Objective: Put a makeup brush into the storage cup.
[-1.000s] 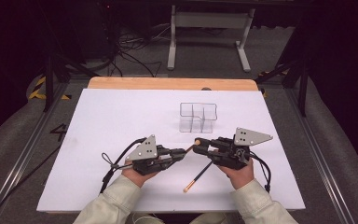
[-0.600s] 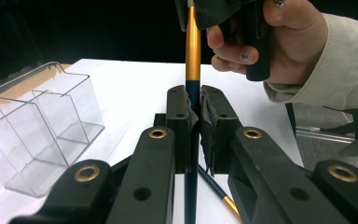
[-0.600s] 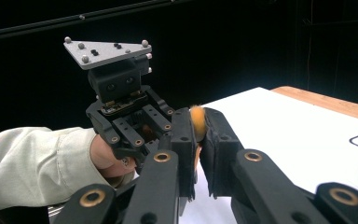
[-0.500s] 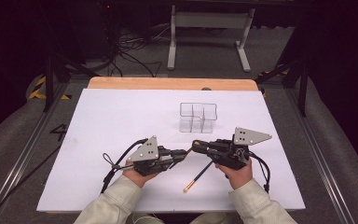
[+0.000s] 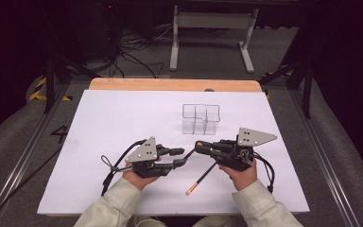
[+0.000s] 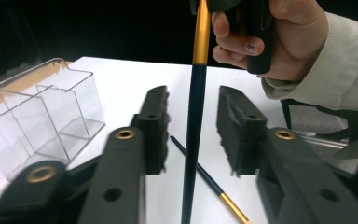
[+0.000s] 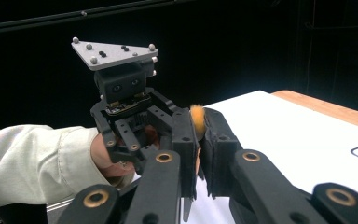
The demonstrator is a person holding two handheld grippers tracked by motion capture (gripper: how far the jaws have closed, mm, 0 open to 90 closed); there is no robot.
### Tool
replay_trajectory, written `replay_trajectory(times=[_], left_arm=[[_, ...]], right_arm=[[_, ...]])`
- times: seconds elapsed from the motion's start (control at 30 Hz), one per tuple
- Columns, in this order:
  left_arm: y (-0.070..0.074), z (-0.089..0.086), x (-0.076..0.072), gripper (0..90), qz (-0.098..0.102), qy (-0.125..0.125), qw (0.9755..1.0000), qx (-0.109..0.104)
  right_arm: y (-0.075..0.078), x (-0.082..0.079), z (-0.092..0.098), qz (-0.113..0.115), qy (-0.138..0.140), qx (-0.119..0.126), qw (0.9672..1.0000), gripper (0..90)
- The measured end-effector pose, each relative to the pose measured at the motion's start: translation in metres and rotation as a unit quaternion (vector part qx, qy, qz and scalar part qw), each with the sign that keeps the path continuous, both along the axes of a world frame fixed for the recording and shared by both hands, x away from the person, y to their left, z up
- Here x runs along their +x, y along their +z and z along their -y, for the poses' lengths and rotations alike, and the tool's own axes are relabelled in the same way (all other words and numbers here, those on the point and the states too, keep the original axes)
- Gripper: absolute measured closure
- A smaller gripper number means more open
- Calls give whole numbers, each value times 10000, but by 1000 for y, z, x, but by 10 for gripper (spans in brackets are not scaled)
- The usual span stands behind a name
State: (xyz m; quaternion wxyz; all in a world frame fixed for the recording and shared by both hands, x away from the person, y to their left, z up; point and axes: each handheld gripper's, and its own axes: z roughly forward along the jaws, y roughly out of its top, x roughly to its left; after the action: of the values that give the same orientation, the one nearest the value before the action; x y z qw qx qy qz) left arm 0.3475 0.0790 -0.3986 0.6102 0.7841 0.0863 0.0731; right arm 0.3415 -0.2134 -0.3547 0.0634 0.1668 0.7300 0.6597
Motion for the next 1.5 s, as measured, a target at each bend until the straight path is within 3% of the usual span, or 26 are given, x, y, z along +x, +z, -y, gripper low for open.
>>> replay_trajectory(times=[0.03,0.1,0.3,0.73,1.1,1.27,1.5], left_arm=[[0,-2,1,602,-43,24,10000,-21],[0,-7,2,518,-195,53,9998,-91],[-1,-19,3,365,-269,313,9990,-157],[-3,-40,6,250,-334,649,9970,-266],[-3,-53,10,104,-418,1079,9923,-433],[-4,-58,12,47,-462,1111,9917,-455],[-5,-60,14,34,-477,1168,9910,-447]], right_arm=[[0,0,0,0,0,0,10000,849],[3,1,1,20,-22,-34,10000,849],[18,6,2,50,-108,-222,9997,849],[46,20,6,84,-390,-482,9980,849],[64,38,7,-5,-585,-693,9959,849],[73,45,8,-22,-677,-774,9947,849],[84,55,10,-65,-793,-817,9935,849]])
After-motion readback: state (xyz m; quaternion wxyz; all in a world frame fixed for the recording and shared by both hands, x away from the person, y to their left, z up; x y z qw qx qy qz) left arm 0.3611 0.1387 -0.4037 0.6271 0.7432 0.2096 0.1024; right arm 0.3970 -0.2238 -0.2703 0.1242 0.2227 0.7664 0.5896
